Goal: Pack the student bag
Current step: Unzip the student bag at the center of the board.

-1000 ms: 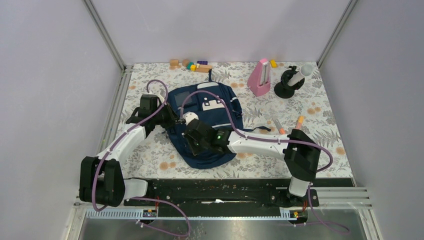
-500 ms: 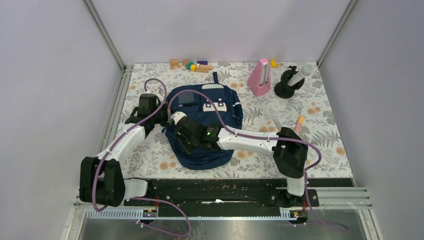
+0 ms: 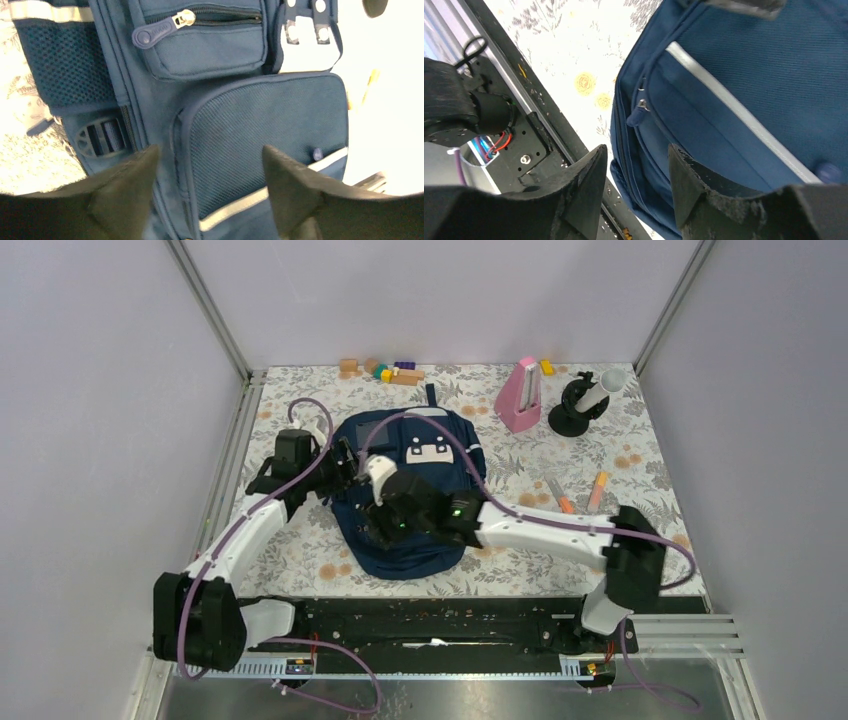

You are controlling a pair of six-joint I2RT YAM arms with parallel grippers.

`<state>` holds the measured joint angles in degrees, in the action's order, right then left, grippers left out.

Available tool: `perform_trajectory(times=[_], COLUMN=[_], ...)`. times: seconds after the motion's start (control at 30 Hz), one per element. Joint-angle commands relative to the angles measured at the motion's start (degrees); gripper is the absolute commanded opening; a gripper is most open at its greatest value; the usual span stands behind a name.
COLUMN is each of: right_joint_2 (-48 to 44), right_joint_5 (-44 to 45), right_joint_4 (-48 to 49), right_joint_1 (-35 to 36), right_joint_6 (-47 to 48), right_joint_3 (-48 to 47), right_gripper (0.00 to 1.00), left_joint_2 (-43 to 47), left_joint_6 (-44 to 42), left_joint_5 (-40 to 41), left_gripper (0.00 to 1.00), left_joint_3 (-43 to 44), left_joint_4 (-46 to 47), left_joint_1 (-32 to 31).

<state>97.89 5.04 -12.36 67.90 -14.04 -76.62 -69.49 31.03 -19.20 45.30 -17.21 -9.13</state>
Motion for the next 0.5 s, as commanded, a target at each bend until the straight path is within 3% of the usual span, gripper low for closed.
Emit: perform_trajectory(times=[0.0, 0.1, 0.33, 0.47], right_joint_2=[-11.2, -17.5, -31.0, -37.2], right_joint_5=[1.3, 1.1, 4.6, 2.8], right_joint_4=[4.1, 3.8, 2.6, 3.6], right_joint_1=[-3.8, -7.6, -18.7, -28.0], right_joint_6=[-0.9, -2.2, -2.6, -3.9], right_joint_3=[5.5, 11.3, 25.3, 32.1], right_gripper=[0.55, 0.56, 0.63, 0.67], left_joint_2=[5.6, 8.6, 10.6, 11.5], left_joint_6=[-3.2, -6.1, -21.8, -28.6], left_joint_5=[4.1, 7.4, 15.0, 10.8], left_gripper=[0.83, 0.92, 0.93, 0.93], left_joint_3=[2.3, 2.9, 6.3, 4.3], left_joint_4=[-0.3, -0.3, -4.3, -3.3], left_joint_1=[-0.5, -2.7, -16.8, -25.5])
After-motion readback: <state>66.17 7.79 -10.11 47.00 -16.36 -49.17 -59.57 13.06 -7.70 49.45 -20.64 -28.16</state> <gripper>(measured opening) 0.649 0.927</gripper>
